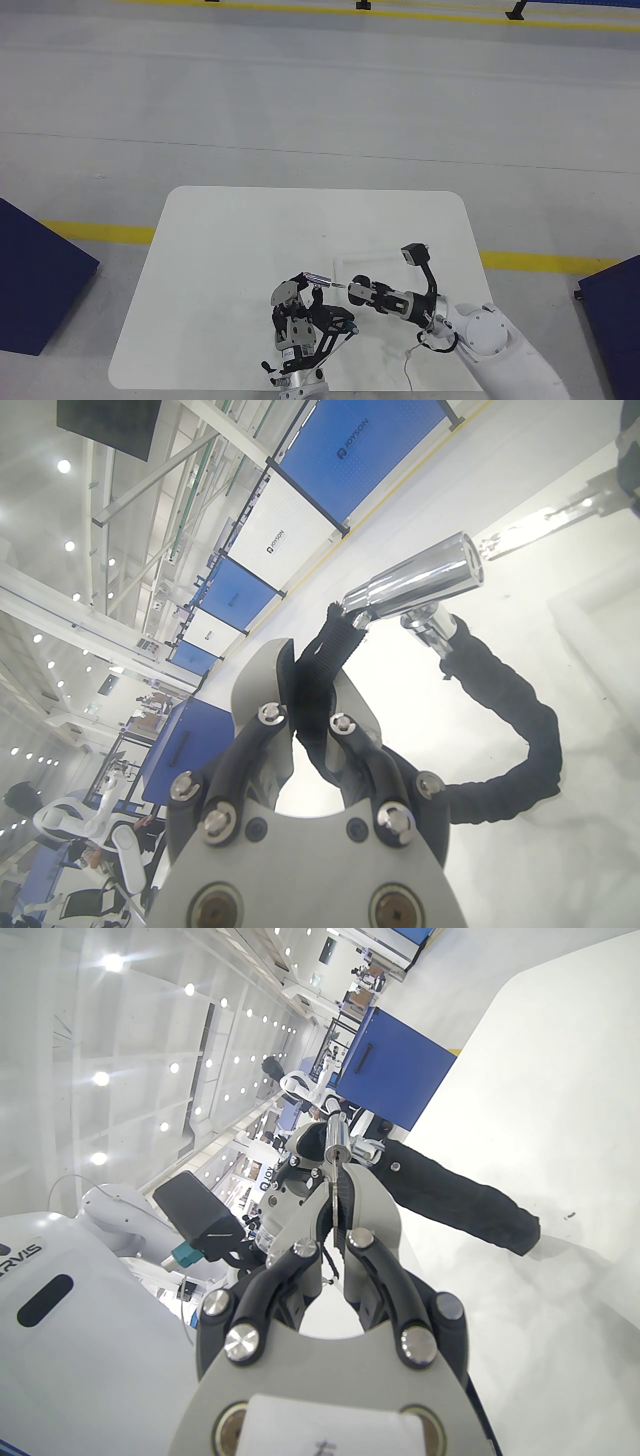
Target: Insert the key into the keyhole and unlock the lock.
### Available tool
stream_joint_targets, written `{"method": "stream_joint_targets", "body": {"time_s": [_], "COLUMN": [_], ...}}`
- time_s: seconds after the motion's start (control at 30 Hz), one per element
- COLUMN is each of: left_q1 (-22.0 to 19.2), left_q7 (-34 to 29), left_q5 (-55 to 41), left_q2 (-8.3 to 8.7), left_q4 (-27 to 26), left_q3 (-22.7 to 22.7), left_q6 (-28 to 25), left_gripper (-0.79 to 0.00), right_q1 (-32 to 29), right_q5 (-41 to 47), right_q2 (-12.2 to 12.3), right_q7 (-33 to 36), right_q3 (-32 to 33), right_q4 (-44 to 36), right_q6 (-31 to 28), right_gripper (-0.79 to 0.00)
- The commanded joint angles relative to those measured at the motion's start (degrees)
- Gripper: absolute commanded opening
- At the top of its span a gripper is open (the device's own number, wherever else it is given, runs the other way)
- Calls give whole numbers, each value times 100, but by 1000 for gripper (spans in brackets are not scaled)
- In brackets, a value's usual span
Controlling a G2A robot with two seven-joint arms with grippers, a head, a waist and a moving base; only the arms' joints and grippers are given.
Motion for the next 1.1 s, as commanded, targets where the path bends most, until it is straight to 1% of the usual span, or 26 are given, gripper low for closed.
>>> {"method": "stream_joint_targets", "body": {"time_s": [0.0,1.07], "left_q1": [0,0], "left_q7": [0,0], "left_q5": [0,0], "left_q2": [0,0], "left_q4": [0,0], "left_q3": [0,0], "left_q6": [0,0], "left_gripper": [-785,-785], "right_q1": [12,122], "right_q5": [0,9], "right_q2": [-7,-141], "right_q7": [27,84], "right_q3": [0,-40], "right_q4": [12,128], "right_q6": [9,148], "right_gripper": [-785,-785]}}
